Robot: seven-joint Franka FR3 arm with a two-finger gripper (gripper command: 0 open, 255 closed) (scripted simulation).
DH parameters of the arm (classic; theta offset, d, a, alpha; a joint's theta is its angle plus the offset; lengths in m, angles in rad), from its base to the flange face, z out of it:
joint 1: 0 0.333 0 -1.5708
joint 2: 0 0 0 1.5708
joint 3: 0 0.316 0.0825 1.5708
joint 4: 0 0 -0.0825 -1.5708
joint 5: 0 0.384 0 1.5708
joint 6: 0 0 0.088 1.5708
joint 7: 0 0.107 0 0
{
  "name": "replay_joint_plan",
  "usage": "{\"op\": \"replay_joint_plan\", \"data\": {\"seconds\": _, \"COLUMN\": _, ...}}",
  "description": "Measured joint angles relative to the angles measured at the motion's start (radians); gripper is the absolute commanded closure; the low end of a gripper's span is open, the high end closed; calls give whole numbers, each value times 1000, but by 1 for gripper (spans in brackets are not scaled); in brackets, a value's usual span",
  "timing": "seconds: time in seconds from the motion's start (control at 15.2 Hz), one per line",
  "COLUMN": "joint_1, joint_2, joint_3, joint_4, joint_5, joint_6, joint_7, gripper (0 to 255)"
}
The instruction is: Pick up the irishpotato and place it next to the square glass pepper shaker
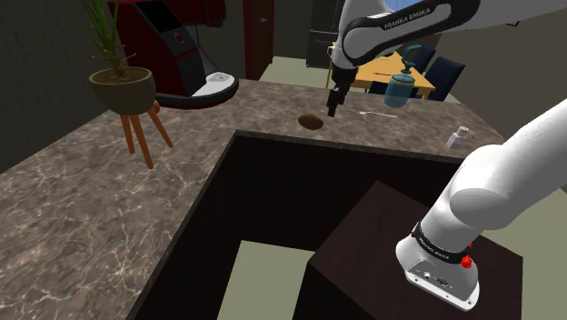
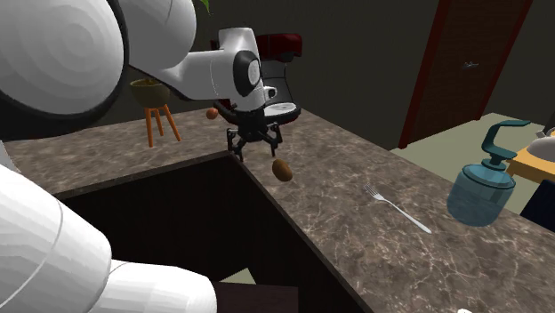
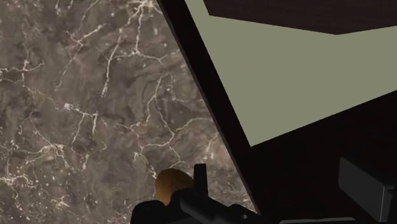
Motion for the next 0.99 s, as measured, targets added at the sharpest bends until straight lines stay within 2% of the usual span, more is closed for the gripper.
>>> {"op": "replay_joint_plan", "data": {"seconds": 0.26, "joint_1": 1, "joint_2": 140, "joint_3": -36, "joint_4": 55, "joint_5": 25, "joint_6": 109, "joint_7": -70, "gripper": 0}}
{"op": "replay_joint_plan", "data": {"seconds": 0.53, "joint_1": -1, "joint_2": 301, "joint_3": -59, "joint_4": 155, "joint_5": 78, "joint_6": 195, "joint_7": -152, "gripper": 0}}
{"op": "replay_joint_plan", "data": {"seconds": 0.79, "joint_1": -12, "joint_2": 446, "joint_3": -62, "joint_4": 268, "joint_5": 139, "joint_6": 245, "joint_7": -229, "gripper": 0}}
{"op": "replay_joint_plan", "data": {"seconds": 0.99, "joint_1": -19, "joint_2": 501, "joint_3": -60, "joint_4": 292, "joint_5": 160, "joint_6": 279, "joint_7": -251, "gripper": 0}}
